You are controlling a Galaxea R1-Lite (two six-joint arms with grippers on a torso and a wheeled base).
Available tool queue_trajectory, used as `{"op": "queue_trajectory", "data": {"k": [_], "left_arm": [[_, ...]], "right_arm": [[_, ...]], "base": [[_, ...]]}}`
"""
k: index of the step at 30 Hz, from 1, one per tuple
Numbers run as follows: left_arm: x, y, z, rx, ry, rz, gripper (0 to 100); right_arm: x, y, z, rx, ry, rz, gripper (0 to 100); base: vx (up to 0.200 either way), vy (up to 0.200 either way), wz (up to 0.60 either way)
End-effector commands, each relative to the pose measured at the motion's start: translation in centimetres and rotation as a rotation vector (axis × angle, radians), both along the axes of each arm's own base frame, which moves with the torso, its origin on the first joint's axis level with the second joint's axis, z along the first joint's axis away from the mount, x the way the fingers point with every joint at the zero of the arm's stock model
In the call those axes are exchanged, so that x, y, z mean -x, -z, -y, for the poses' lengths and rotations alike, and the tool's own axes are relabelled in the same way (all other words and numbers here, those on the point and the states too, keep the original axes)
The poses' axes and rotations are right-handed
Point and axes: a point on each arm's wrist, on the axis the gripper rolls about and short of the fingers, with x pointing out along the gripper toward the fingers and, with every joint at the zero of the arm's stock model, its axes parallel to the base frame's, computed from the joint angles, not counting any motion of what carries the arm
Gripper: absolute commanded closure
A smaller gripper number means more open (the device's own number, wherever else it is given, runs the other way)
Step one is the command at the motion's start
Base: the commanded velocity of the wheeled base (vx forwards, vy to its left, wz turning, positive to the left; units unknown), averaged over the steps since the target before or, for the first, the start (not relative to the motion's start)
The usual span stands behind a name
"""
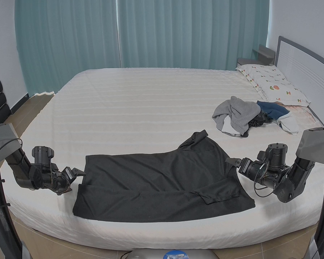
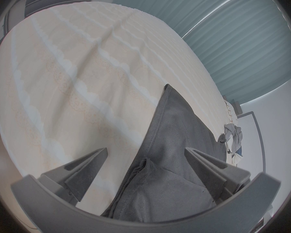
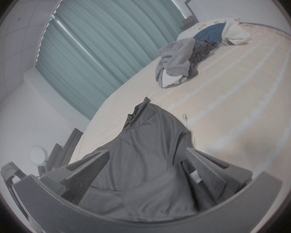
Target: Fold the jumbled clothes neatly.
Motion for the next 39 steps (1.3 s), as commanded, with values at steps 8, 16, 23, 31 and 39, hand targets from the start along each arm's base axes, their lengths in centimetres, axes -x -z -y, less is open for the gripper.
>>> {"op": "queue_trajectory", "data": {"k": [8, 16, 23, 31, 39], "left_arm": [[0.0, 0.1, 0.0, -0.003, 0.003, -0.001, 0], [0.0, 0.3, 0.0, -0.007, 0.008, -0.006, 0], [0.1, 0.4, 0.0, -0.006, 0.008, -0.009, 0], [0.0, 0.3, 0.0, -0.008, 0.007, -0.008, 0], [0.0, 0.3, 0.0, -0.009, 0.006, -0.008, 0]], "right_arm": [[6.3, 0.1, -4.4, -0.182, -0.046, -0.232, 0], [7.1, 1.8, -5.0, -0.154, -0.064, -0.299, 0], [6.9, 2.7, -5.1, -0.133, -0.038, -0.317, 0], [7.0, 3.3, -5.0, -0.108, -0.008, -0.341, 0], [5.7, 3.2, -5.4, -0.128, 0.043, -0.342, 0]], "base": [[0.000, 0.000, 0.00], [0.000, 0.000, 0.00], [0.000, 0.000, 0.00], [0.000, 0.000, 0.00], [0.000, 0.000, 0.00]]}}
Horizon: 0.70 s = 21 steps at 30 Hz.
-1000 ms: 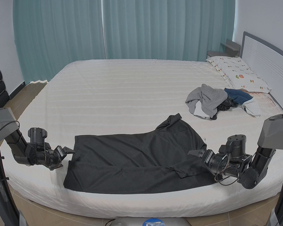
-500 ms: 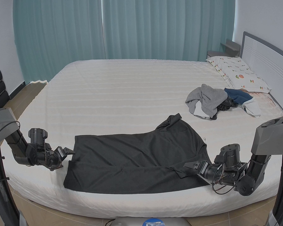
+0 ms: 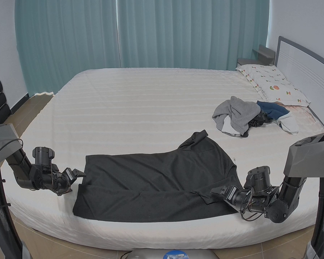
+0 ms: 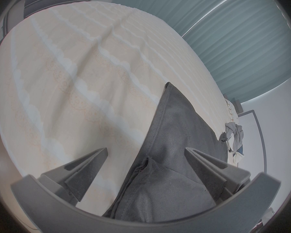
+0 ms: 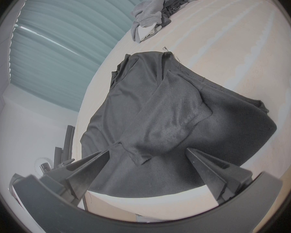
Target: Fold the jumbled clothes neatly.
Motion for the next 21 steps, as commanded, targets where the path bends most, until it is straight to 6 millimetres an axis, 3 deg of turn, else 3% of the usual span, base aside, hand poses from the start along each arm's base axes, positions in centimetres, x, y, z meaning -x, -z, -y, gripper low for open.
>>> {"op": "queue_trajectory", "data": {"k": [1, 14, 15, 21], "left_arm": [[0.01, 0.06, -0.01, 0.000, -0.001, -0.002, 0], [0.01, 0.06, -0.01, 0.000, -0.001, -0.002, 0], [0.01, 0.06, -0.01, -0.001, 0.000, -0.002, 0], [0.00, 0.06, 0.04, -0.002, 0.000, -0.002, 0]], "right_arm": [[-0.61, -0.03, -0.22, -0.012, 0.014, 0.008, 0], [-1.09, 0.77, -0.36, 0.016, 0.051, 0.007, 0], [-1.05, 0.79, -0.35, 0.017, 0.051, 0.005, 100], [-0.73, 0.56, -0.30, 0.023, 0.053, 0.007, 100]], "base": [[0.000, 0.000, 0.00], [0.000, 0.000, 0.00], [0.000, 0.000, 0.00], [0.000, 0.000, 0.00]]}}
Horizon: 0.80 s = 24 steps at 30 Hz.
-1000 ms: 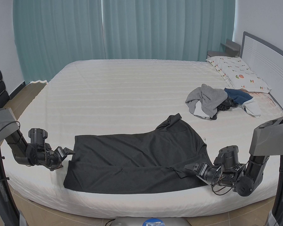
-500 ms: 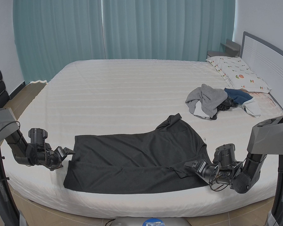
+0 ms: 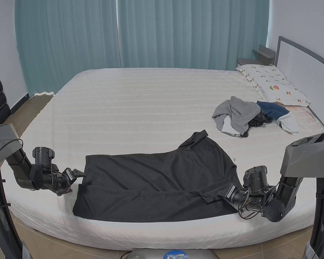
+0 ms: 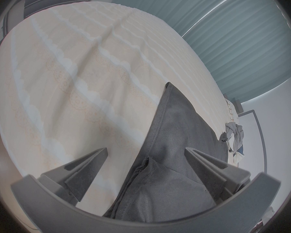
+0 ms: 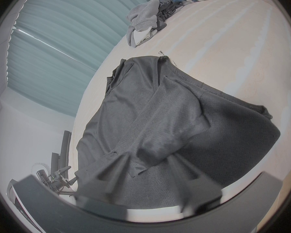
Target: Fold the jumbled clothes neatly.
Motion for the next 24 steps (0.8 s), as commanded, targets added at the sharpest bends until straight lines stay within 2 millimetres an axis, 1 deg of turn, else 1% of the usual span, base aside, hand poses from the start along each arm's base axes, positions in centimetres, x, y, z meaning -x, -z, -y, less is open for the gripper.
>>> {"op": "queue_trajectory", "data": {"k": [1, 2, 7, 11, 13, 14, 16, 17, 18, 20, 24], "left_arm": [[0.0, 0.0, 0.0, 0.000, 0.001, -0.001, 0], [0.0, 0.1, 0.0, 0.000, -0.001, -0.002, 0], [0.0, 0.1, 0.0, -0.002, 0.001, -0.004, 0], [0.0, 0.2, 0.0, -0.003, 0.000, -0.004, 0], [0.0, 0.2, 0.0, -0.004, -0.001, -0.004, 0], [0.0, 0.2, 0.0, -0.004, -0.001, -0.004, 0], [0.0, 0.2, 0.0, -0.004, -0.001, -0.004, 0], [0.0, 0.2, 0.0, -0.004, -0.001, -0.004, 0], [0.0, 0.2, 0.0, -0.004, -0.001, -0.004, 0], [0.0, 0.2, 0.0, -0.004, -0.001, -0.004, 0], [0.0, 0.2, 0.0, -0.004, -0.001, -0.004, 0]], "right_arm": [[0.2, 0.0, 0.0, 0.003, -0.002, -0.002, 100], [0.2, -0.4, -0.1, 0.011, 0.009, 0.013, 100], [0.4, -0.7, -0.1, 0.012, 0.007, 0.019, 100], [1.2, -2.2, 0.0, 0.005, -0.004, 0.046, 100], [1.6, -2.4, 0.0, 0.005, -0.009, 0.046, 100], [2.2, -2.6, 0.0, 0.011, -0.024, 0.044, 100], [2.9, -2.7, 0.0, 0.028, -0.053, 0.039, 100], [2.9, -2.7, 0.0, 0.028, -0.053, 0.039, 100], [3.5, -2.5, -0.1, 0.065, -0.091, 0.033, 100], [3.9, -2.2, 0.0, 0.095, -0.115, 0.025, 100], [4.0, -1.6, 0.1, 0.116, -0.126, 0.010, 100]], "base": [[0.000, 0.000, 0.00], [0.000, 0.000, 0.00], [0.000, 0.000, 0.00], [0.000, 0.000, 0.00], [0.000, 0.000, 0.00], [0.000, 0.000, 0.00], [0.000, 0.000, 0.00], [0.000, 0.000, 0.00], [0.000, 0.000, 0.00], [0.000, 0.000, 0.00], [0.000, 0.000, 0.00]]}}
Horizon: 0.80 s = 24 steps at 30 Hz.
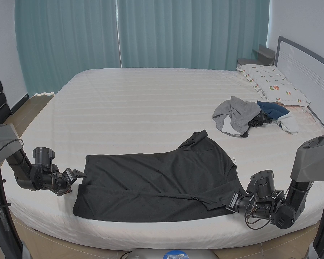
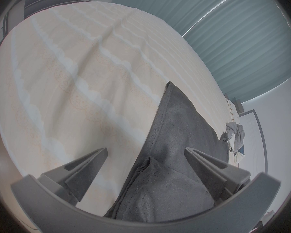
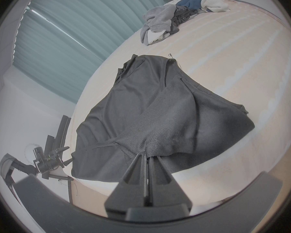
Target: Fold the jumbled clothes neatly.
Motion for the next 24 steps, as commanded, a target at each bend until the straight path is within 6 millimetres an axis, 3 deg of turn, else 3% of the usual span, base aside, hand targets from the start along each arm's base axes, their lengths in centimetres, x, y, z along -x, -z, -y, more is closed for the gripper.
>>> {"op": "queue_trajectory", "data": {"k": [1, 11, 12, 22, 24], "left_arm": [[0.0, 0.0, 0.0, 0.001, -0.001, -0.001, 0], [0.0, 0.0, 0.0, 0.001, -0.001, -0.001, 0], [0.0, 0.0, 0.0, 0.001, -0.001, -0.001, 0], [0.0, 0.0, 0.0, 0.001, -0.001, -0.001, 0], [0.0, 0.0, 0.0, 0.001, 0.001, -0.001, 0]], "right_arm": [[0.3, 0.5, 0.1, 0.019, -0.012, -0.020, 100], [0.6, 1.2, 0.2, 0.069, -0.042, -0.042, 100], [0.6, 1.1, 0.2, 0.072, -0.046, -0.043, 0], [-0.3, -1.5, 1.0, 0.027, -0.004, 0.066, 0], [-1.2, -2.4, 2.3, 0.008, 0.049, 0.103, 0]], "base": [[0.000, 0.000, 0.00], [0.000, 0.000, 0.00], [0.000, 0.000, 0.00], [0.000, 0.000, 0.00], [0.000, 0.000, 0.00]]}}
